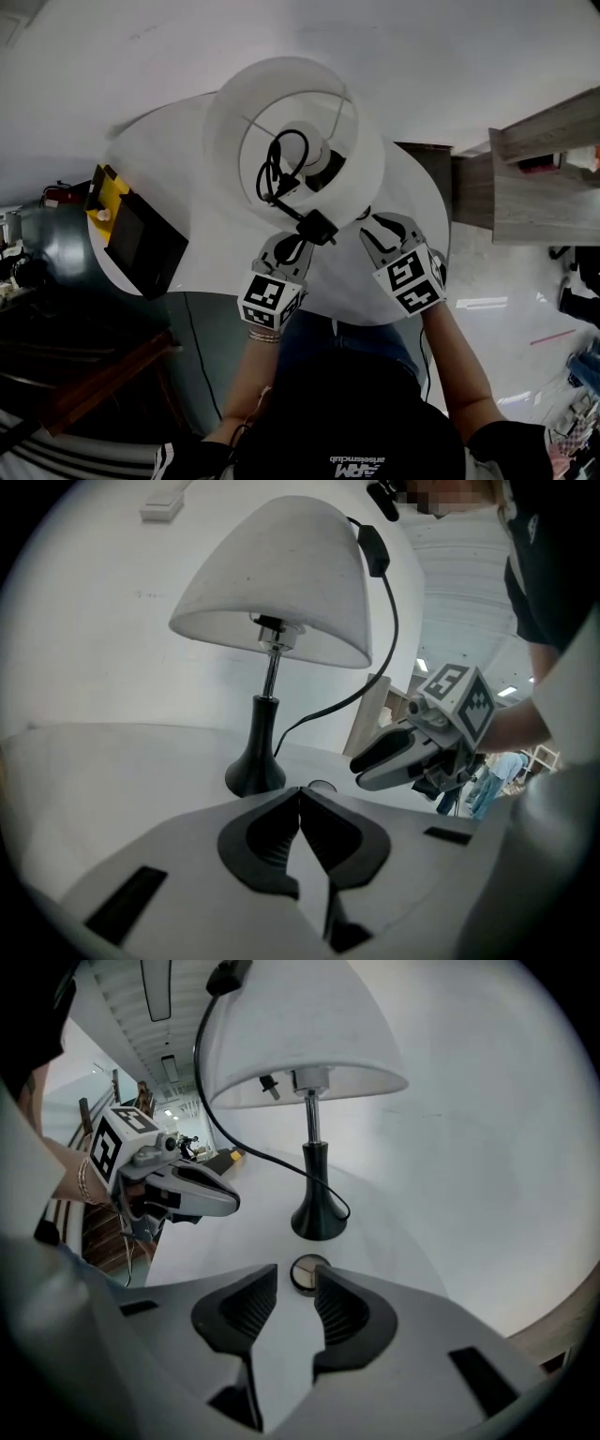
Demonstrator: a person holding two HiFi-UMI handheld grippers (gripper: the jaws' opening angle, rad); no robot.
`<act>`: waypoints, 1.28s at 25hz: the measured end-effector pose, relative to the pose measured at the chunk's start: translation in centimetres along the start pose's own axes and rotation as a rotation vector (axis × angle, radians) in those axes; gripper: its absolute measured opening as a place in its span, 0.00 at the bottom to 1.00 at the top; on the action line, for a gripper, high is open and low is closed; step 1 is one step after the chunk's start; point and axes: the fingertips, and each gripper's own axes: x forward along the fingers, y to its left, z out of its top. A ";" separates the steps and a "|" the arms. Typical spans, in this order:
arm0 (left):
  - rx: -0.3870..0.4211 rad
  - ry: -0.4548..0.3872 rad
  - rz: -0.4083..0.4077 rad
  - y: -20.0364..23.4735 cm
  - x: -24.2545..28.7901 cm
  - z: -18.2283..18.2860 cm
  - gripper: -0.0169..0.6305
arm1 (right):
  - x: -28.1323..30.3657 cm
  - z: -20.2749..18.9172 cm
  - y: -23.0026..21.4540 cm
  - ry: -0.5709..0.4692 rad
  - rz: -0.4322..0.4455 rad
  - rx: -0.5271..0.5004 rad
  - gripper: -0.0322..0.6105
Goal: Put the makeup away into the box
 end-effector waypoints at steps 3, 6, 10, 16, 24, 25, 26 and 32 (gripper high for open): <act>0.001 0.007 0.001 0.0 0.5 -0.2 0.05 | 1.1 -0.3 -0.4 -0.001 0.004 0.001 0.31; 0.004 0.017 -0.001 -0.2 1.0 -0.7 0.05 | 2.1 -0.5 -1.0 0.002 -0.005 -0.013 0.37; 0.028 0.039 0.001 0.0 1.4 -0.9 0.05 | 3.7 -0.3 -1.5 -0.003 -0.001 -0.024 0.42; 0.038 0.065 0.000 0.0 3.2 -0.9 0.05 | 5.0 -0.4 -2.0 -0.023 0.017 -0.031 0.44; 0.044 0.082 0.000 -0.5 5.0 -0.9 0.05 | 5.7 -1.5 -1.3 -0.017 0.054 -0.067 0.40; 0.041 0.088 -0.001 -0.6 4.9 -1.1 0.05 | 5.7 -1.5 -1.2 -0.016 0.056 -0.072 0.40; 0.038 0.095 -0.001 -0.6 4.8 -1.3 0.05 | 5.6 -1.5 -1.1 -0.015 0.059 -0.075 0.40; 0.019 0.094 0.021 -0.6 3.8 -2.3 0.05 | 4.6 -2.1 -0.4 -0.006 0.069 -0.077 0.40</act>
